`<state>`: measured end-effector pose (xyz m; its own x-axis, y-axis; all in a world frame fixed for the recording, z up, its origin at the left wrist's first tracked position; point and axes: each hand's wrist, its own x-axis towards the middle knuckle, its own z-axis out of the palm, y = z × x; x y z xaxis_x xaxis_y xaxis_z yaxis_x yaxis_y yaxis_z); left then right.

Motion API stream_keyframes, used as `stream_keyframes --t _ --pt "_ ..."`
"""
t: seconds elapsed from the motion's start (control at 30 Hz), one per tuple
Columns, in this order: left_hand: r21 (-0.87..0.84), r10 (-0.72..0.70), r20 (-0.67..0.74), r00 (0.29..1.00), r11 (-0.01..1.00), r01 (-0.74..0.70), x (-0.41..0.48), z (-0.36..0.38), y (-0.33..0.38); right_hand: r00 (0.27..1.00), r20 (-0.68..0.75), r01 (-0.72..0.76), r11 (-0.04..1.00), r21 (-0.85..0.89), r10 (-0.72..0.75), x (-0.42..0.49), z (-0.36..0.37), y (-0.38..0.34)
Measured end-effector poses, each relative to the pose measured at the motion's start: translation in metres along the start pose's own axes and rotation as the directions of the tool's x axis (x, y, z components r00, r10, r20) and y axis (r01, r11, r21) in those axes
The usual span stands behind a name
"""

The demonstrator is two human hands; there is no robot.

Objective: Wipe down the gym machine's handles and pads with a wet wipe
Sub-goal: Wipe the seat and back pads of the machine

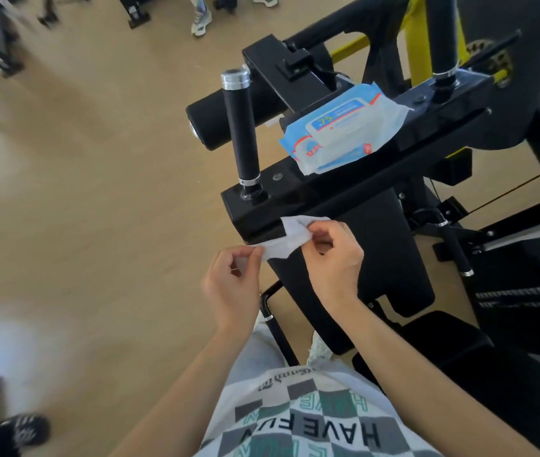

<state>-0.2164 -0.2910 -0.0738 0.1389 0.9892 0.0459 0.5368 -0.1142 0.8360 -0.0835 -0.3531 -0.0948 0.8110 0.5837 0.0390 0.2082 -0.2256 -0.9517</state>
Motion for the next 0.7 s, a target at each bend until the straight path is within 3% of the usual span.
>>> stream_keyframes --t 0.13,0.3,0.47,0.6,0.7 --pt "-0.101 -0.148 0.005 0.989 0.984 0.148 0.003 -0.004 -0.008 0.997 -0.01 0.082 0.993 0.087 -0.081 -0.017 0.014 -0.005" --pt "-0.089 0.025 0.001 1.0 0.996 -0.025 0.003 0.0 0.002 0.995 -0.053 0.087 0.991 0.103 -0.082 -0.019 0.028 -0.009" --pt "0.014 0.249 0.081 0.965 0.968 -0.251 -0.004 0.013 0.015 0.975 -0.199 -0.08 0.989 0.123 0.104 0.008 0.01 0.0" --pt "-0.082 0.138 0.169 0.976 0.989 -0.126 -0.011 0.014 0.025 0.953 -0.266 -0.129 0.989 0.075 0.145 0.025 -0.009 0.008" --pt "-0.006 0.133 0.194 0.972 0.991 -0.134 -0.01 0.007 0.02 0.945 -0.281 -0.156 0.986 0.057 0.166 0.027 -0.018 0.007"
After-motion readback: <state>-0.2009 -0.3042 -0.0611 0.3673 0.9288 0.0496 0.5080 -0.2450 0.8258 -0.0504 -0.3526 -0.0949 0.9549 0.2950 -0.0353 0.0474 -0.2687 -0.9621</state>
